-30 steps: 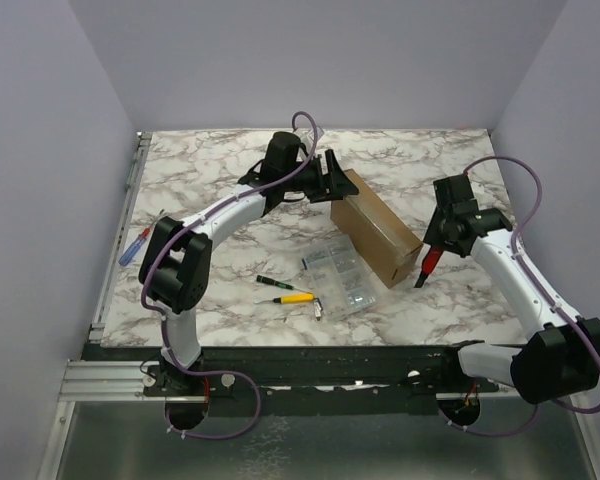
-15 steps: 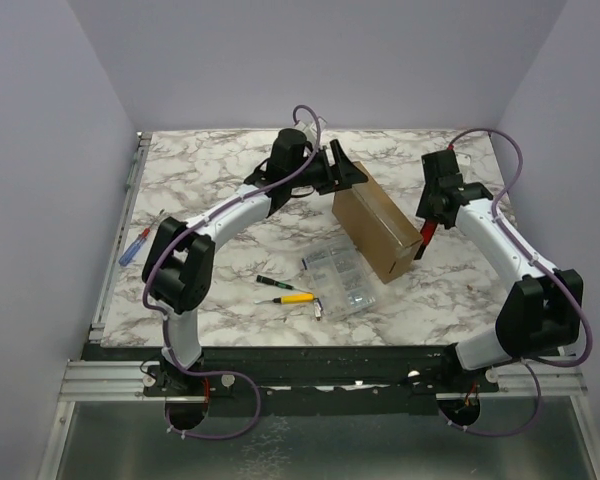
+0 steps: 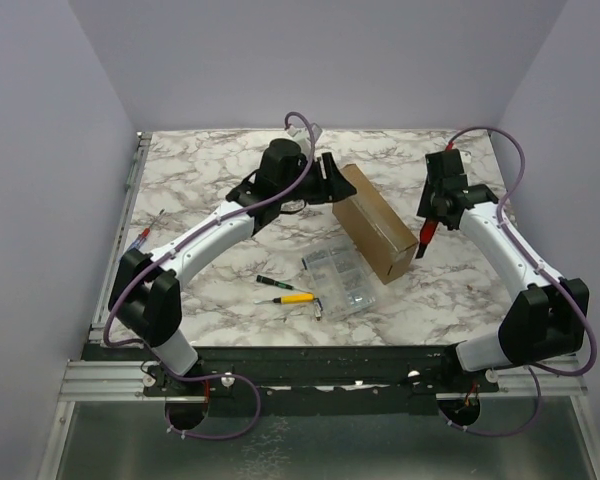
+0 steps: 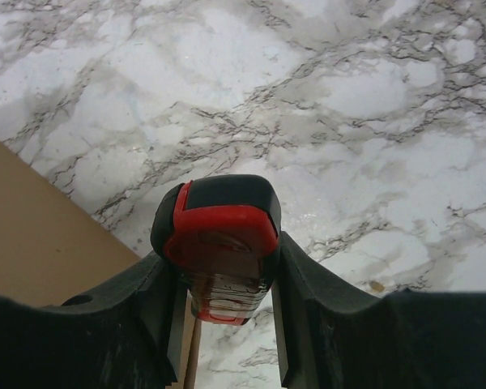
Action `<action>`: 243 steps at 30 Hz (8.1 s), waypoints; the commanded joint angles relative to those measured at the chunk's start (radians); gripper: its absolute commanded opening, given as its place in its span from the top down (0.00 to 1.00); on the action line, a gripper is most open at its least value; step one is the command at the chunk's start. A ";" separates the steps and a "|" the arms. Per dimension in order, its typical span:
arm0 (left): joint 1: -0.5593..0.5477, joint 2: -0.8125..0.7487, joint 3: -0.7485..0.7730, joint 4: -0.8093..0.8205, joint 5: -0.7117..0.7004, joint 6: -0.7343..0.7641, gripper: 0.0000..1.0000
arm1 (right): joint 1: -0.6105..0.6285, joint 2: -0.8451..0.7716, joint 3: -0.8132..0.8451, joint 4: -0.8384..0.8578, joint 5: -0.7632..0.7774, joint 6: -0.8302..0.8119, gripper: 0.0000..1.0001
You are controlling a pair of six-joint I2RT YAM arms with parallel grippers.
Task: Unpack the express box
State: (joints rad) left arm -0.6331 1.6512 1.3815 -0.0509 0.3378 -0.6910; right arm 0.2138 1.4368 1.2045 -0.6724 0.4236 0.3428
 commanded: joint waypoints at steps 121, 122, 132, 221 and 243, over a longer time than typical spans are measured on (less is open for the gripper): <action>0.000 -0.185 -0.405 0.685 0.513 -0.077 0.27 | 0.080 -0.442 -0.342 0.947 -1.120 0.061 1.00; -0.002 -0.213 -0.423 0.689 0.503 -0.065 0.26 | 0.079 -0.432 -0.352 0.996 -1.136 0.111 1.00; -0.007 -0.245 -0.453 0.708 0.398 -0.086 0.20 | 0.108 -0.336 -0.378 1.282 -1.269 0.333 1.00; -0.140 -0.307 -0.331 0.170 -0.331 0.654 0.31 | 0.403 -0.146 -0.072 0.433 -0.224 0.549 1.00; 0.136 0.462 0.178 0.147 -0.122 -0.035 0.21 | 0.002 0.107 -0.012 0.402 -0.020 0.041 1.00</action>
State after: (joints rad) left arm -0.4923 2.0197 1.4517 0.1154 0.1776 -0.7074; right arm 0.2104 1.4776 1.1603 -0.3153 0.4404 0.4068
